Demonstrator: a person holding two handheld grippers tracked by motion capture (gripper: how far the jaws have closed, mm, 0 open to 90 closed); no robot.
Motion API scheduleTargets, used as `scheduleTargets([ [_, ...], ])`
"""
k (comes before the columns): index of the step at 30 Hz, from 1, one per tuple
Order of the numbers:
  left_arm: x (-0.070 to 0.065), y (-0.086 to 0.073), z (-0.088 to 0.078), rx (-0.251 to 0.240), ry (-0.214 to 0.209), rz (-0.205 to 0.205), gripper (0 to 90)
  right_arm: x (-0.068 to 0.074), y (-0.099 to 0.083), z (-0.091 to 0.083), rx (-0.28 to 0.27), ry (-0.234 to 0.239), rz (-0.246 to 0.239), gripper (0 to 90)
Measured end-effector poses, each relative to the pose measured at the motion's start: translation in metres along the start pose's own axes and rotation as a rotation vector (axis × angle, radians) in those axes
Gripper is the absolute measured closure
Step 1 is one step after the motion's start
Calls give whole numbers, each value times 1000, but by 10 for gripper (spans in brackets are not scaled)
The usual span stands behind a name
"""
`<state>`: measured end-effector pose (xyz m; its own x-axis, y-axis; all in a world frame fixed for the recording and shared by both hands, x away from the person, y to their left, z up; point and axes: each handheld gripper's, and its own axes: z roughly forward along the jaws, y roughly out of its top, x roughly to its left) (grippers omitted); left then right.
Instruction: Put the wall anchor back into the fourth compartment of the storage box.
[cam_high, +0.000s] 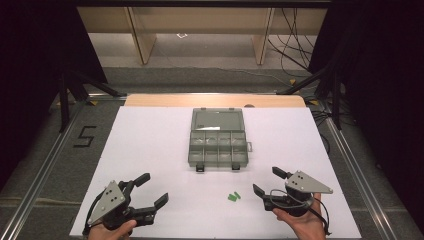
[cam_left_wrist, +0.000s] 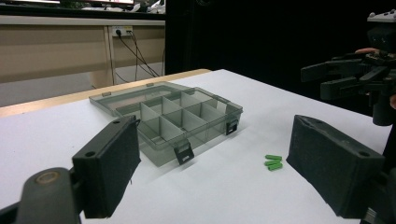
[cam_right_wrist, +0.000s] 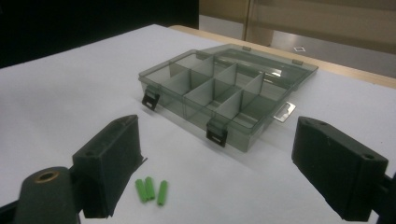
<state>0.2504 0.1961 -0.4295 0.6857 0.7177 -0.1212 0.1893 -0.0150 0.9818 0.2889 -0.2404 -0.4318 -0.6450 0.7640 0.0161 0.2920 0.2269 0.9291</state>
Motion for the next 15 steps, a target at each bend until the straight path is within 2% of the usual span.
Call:
scheduleTargets([
  [1, 0, 0, 0, 1, 0, 0, 160, -1, 1, 1, 19, 5, -19, 176],
  [2, 0, 0, 0, 2, 0, 0, 160, -1, 1, 1, 19, 5, -19, 176],
  [4, 0, 0, 0, 3, 1, -2, 160, -1, 4, 2, 53, 4, -34, 199],
  [5, 0, 0, 0, 3, 1, -1, 160, -3, 6, 3, 49, 0, -60, 203],
  [6, 0, 0, 1, 3, 1, -1, 161, -3, 8, 3, 71, 0, -65, 210],
  [7, 0, -1, 1, 2, -1, -2, 161, -4, 11, 5, 92, -3, -92, 232],
  [8, 0, -1, 1, 2, -1, -2, 160, -4, 11, 5, 92, -3, -92, 232],
  [9, 0, -1, 2, -5, -5, -4, 160, -5, 15, 8, 138, 8, -107, 247],
  [12, 0, -1, 1, 5, 2, -3, 161, -4, 17, 14, 164, 18, -119, 249],
  [14, 0, -1, 1, 6, 2, -3, 161, -2, 19, 23, 218, 43, -161, 271],
  [15, 1, -1, 2, -8, -7, -3, 160, 0, 19, 25, 238, 51, -169, 286],
])
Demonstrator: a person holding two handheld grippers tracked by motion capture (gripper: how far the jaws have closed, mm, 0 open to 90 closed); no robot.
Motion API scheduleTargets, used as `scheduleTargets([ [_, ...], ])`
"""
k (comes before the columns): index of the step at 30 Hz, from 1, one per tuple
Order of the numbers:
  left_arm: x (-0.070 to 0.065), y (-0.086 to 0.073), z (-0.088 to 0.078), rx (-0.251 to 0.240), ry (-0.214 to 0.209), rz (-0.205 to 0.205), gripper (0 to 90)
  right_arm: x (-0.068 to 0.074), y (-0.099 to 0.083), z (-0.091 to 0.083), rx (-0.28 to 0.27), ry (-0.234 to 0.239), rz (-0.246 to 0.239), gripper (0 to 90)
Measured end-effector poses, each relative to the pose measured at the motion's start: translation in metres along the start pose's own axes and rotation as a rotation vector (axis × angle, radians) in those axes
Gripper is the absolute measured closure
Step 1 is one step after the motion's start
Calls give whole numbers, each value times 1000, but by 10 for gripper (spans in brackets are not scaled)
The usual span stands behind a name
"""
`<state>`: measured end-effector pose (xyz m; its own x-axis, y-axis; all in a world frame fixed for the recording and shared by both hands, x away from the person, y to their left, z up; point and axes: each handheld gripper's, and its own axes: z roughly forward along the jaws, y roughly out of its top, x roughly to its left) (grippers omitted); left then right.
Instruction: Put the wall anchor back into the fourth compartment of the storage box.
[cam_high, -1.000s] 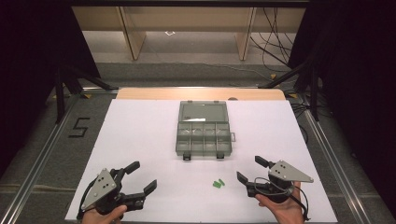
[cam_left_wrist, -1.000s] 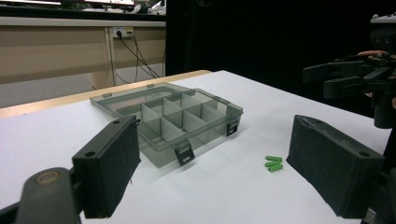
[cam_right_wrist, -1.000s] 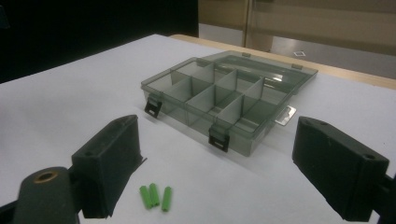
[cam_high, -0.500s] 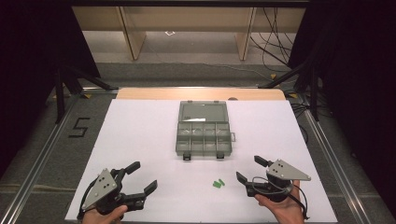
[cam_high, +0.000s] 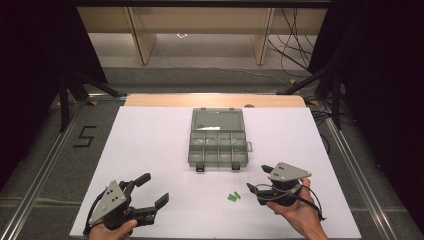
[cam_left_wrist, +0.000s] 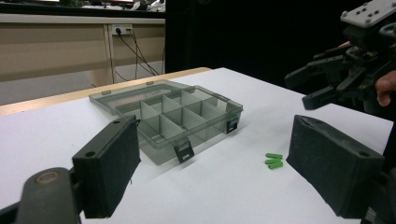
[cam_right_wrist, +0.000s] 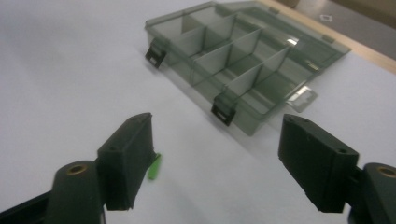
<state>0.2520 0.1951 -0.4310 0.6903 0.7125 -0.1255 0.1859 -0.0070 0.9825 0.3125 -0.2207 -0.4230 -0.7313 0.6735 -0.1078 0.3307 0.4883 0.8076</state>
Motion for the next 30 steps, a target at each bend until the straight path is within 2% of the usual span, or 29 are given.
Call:
scheduleTargets([
  [2, 0, 0, 0, 0, 0, 1, 160, 2, 3, 8, 49, 24, -39, 309],
  [6, 0, 1, -1, 11, 7, 1, 160, 7, 9, 23, 168, 42, -85, 362],
  [9, 0, 0, 0, 0, -1, 0, 160, 10, 10, 35, 236, 45, -104, 405],
  [10, 0, 0, -1, 8, 5, 1, 160, 11, 11, 42, 276, 63, -96, 433],
  [11, -1, 1, -1, 12, 7, 1, 160, 11, 11, 42, 276, 63, -96, 433],
  [12, -1, 1, -1, 13, 7, 2, 160, 12, 11, 48, 314, 78, -105, 455],
  [13, 0, 0, -1, 3, 1, 1, 160, 12, 11, 48, 314, 78, -105, 455],
  [14, 0, 0, 0, -1, -3, 0, 160, 12, 13, 52, 337, 93, -117, 472],
  [16, 0, 1, -1, 10, 7, 1, 161, 13, 13, 54, 339, 91, -121, 477],
  [20, -1, 1, -2, 13, 6, 3, 161, 14, 15, 61, 401, 134, -108, 527],
  [23, -1, 1, -2, 11, 5, 2, 161, 16, 15, 67, 434, 165, -117, 583],
  [26, 0, 1, -2, 11, 6, 2, 160, 18, 16, 72, 469, 178, -108, 635],
  [30, 0, 1, -2, 11, 4, 2, 160, 18, 17, 75, 488, 188, -103, 662],
])
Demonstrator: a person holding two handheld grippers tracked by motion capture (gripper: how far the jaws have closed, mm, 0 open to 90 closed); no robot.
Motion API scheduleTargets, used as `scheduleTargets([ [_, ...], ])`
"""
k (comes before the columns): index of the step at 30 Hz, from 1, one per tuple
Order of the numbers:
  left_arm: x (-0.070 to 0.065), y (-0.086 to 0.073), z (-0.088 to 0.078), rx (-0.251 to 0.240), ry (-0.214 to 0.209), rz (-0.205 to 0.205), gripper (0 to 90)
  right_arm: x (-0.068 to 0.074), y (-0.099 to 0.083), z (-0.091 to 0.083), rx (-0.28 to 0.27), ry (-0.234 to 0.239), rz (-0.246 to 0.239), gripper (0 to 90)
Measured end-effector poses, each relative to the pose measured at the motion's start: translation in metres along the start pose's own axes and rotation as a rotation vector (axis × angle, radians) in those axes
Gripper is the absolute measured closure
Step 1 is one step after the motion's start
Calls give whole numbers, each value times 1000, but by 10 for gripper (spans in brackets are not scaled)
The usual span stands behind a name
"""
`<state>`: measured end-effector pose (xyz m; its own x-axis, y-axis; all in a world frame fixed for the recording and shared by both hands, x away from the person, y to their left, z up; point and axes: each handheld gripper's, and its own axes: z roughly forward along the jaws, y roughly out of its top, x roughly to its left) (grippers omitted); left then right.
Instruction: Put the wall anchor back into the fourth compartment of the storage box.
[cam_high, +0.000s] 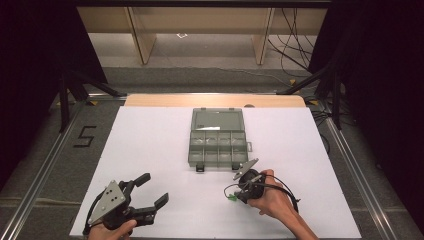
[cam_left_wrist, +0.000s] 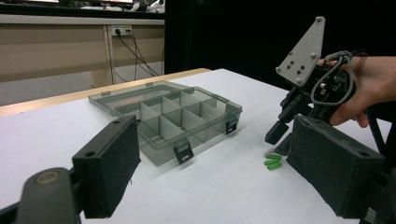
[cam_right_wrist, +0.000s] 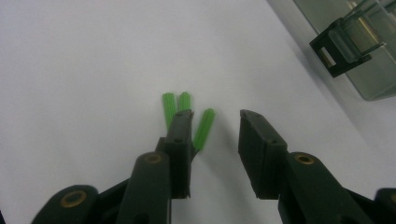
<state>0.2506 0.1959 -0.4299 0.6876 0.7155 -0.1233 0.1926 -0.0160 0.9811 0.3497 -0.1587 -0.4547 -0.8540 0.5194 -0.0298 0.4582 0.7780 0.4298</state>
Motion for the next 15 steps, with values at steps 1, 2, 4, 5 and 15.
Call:
scheduleTargets([
  [1, 0, 0, 0, -1, 1, 1, 160, 0, 0, 1, 6, 1, 1, 671],
  [2, 0, 0, 0, -2, 1, -1, 160, 0, 1, 2, 16, 7, 4, 679],
  [4, 0, 0, 0, 0, 0, 0, 161, 0, 2, 5, 31, 14, 5, 696],
  [5, 0, 0, 0, 0, -1, 0, 160, -1, 2, 6, 34, 21, 4, 703],
  [15, 0, 0, 0, 1, -1, -3, 161, -3, 6, 10, 84, 34, -13, 842],
])
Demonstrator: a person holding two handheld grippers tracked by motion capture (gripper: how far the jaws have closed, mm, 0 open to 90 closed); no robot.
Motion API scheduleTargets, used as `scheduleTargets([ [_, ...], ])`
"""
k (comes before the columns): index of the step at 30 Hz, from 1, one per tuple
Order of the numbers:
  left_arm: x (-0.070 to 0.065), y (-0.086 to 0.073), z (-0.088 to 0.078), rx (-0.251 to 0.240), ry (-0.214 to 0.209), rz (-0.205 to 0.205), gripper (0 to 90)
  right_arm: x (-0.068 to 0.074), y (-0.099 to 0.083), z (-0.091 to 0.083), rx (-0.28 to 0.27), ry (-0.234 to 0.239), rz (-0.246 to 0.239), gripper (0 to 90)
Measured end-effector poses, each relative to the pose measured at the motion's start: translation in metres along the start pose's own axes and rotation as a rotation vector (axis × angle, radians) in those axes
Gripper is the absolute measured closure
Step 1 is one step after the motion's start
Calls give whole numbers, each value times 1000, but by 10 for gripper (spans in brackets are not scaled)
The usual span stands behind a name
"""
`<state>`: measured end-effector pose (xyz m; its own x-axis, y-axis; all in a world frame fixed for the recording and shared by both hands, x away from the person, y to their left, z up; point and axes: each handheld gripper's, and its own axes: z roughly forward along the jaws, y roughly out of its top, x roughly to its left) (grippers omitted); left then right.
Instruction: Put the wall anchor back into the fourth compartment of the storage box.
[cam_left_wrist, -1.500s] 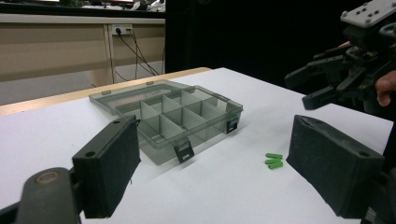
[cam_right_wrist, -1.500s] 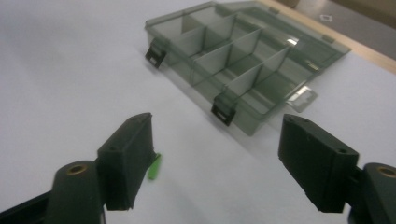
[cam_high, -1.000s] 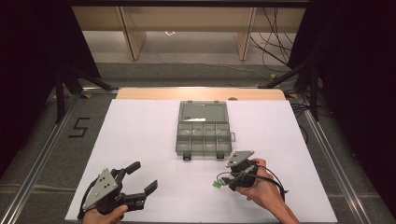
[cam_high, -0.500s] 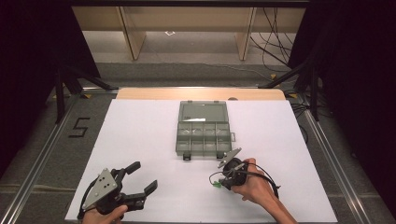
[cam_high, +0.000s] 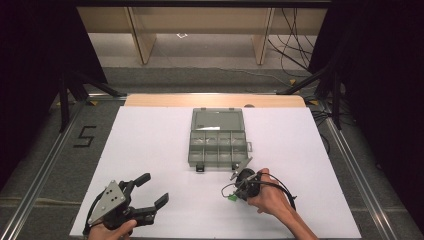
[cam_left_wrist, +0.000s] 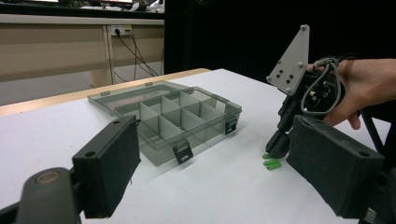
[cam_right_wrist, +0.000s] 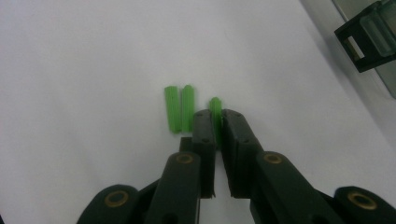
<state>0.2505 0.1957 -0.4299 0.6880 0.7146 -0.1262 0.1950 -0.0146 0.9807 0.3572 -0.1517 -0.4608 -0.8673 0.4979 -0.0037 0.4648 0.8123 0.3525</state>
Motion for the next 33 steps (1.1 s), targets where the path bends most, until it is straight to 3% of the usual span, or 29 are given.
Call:
scheduleTargets([
  [9, 0, 0, 0, -2, -1, -2, 161, -5, 3, -10, -25, -12, 0, 844],
  [14, 1, 0, 0, -2, 0, -1, 161, -16, 9, -23, -75, -27, -7, 844],
  [33, 1, 0, 0, -3, -3, -7, 161, -46, 32, -45, -170, -89, 10, 844],
])
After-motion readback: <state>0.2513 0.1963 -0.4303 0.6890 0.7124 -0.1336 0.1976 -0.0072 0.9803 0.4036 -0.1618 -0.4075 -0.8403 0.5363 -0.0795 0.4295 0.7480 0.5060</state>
